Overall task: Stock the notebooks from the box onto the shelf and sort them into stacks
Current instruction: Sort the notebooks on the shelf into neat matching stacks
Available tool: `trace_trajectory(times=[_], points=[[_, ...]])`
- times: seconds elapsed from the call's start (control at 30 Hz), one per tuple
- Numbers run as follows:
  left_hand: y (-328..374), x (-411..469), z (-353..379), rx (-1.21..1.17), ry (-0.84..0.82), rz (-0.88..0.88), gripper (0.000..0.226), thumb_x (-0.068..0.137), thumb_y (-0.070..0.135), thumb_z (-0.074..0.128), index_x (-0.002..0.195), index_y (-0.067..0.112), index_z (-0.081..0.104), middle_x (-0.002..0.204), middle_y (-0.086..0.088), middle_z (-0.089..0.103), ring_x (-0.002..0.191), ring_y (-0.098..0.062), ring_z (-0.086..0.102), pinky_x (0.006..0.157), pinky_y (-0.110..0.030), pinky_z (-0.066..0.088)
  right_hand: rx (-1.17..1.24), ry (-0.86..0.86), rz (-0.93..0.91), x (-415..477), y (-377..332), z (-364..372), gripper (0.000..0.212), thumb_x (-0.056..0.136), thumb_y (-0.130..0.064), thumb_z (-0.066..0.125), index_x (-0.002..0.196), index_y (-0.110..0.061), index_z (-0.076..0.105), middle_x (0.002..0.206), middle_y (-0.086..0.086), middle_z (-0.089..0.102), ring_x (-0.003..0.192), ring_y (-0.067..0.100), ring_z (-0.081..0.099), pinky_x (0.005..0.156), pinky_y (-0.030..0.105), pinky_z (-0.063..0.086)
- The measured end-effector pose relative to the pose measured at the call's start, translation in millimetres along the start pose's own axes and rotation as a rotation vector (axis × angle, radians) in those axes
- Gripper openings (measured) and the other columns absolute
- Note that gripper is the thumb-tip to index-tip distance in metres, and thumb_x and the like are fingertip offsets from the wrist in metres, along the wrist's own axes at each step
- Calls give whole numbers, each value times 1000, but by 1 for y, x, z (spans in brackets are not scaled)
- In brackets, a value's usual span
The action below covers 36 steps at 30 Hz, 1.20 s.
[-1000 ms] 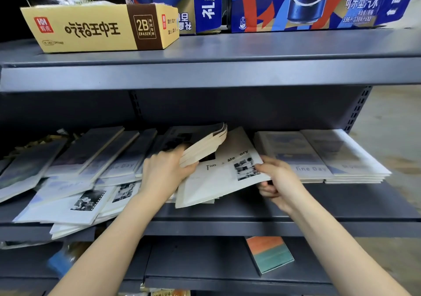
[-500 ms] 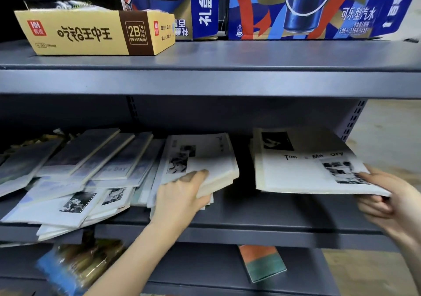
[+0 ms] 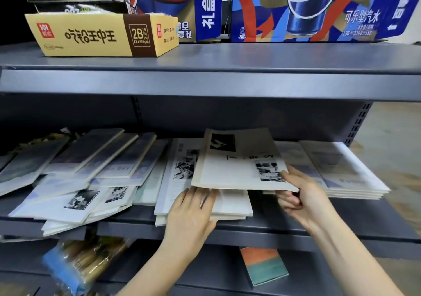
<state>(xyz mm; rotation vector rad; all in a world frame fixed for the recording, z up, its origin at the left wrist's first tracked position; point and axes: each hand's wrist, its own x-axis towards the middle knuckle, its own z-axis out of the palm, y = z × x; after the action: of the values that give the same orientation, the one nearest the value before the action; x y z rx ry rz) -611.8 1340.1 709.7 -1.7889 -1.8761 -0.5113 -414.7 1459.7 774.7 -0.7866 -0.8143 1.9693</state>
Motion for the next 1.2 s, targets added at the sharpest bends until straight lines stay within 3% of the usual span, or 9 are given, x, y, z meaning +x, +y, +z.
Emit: trace_trajectory(times=[0.2, 0.3, 0.4, 0.5, 0.6, 0.77, 0.93, 1.1, 1.2], points=[[-35, -34, -4, 37, 31, -108, 48, 86, 58, 48, 102, 17, 66, 91, 0, 61, 92, -26, 56, 90, -40, 38, -106, 15, 77, 15, 32, 29, 18, 94, 1, 43, 94, -15, 50, 62, 0, 51, 31, 4, 26, 31, 13, 16], [-55, -44, -17, -293, 137, -383, 49, 96, 50, 28, 93, 16, 64, 95, 2, 62, 98, -22, 52, 85, -29, 33, -213, -30, 95, 17, 42, 37, 20, 97, -4, 44, 112, -15, 52, 95, 6, 60, 36, 5, 25, 33, 15, 24], [-68, -40, -27, -603, 191, -680, 42, 91, 44, 23, 92, 20, 58, 92, 4, 60, 91, -18, 55, 80, -23, 35, -527, -73, 20, 15, 46, 42, 18, 99, -9, 42, 102, -10, 59, 82, 10, 54, 34, 4, 30, 41, 17, 22], [-76, -26, -27, -530, 30, -678, 31, 95, 41, 33, 95, 23, 59, 85, 7, 60, 81, -14, 54, 70, -29, 36, -817, -8, -94, 23, 51, 41, 21, 98, -13, 45, 101, 2, 61, 63, 4, 49, 36, 5, 37, 39, 19, 29], [-72, -11, -24, -457, -50, -695, 28, 97, 34, 39, 105, 16, 60, 90, 2, 60, 85, -16, 52, 69, -27, 32, -1055, 39, -164, 26, 54, 37, 32, 94, -21, 52, 103, 9, 57, 72, 24, 51, 54, 27, 47, 52, 27, 34], [-75, 17, -19, -526, -210, -846, 44, 97, 43, 37, 117, 7, 54, 106, -7, 61, 103, -27, 54, 75, -26, 31, -1211, 71, -224, 29, 62, 31, 43, 78, -47, 56, 101, -12, 66, 94, 18, 66, 93, 25, 62, 79, 32, 48], [-88, 29, -13, -641, -298, -971, 47, 95, 50, 36, 84, 9, 55, 74, -5, 54, 72, -22, 52, 65, -31, 37, -1079, 113, -111, 28, 68, 35, 29, 92, -34, 55, 104, -8, 58, 104, 14, 65, 100, 28, 60, 71, 30, 41], [-99, 27, -7, -1110, -344, -1180, 58, 84, 64, 47, 88, 6, 57, 70, -9, 50, 59, -21, 48, 56, -31, 48, -983, 163, 23, 37, 63, 32, 46, 92, -42, 52, 111, 0, 56, 102, 11, 60, 95, 24, 55, 89, 40, 43], [-98, 27, -6, -1115, -468, -1155, 73, 67, 79, 54, 92, 10, 57, 61, -1, 34, 47, -14, 30, 45, -23, 28, -978, 166, 68, 41, 56, 30, 56, 91, -45, 53, 127, -2, 49, 123, 12, 56, 105, 26, 52, 90, 35, 40]])
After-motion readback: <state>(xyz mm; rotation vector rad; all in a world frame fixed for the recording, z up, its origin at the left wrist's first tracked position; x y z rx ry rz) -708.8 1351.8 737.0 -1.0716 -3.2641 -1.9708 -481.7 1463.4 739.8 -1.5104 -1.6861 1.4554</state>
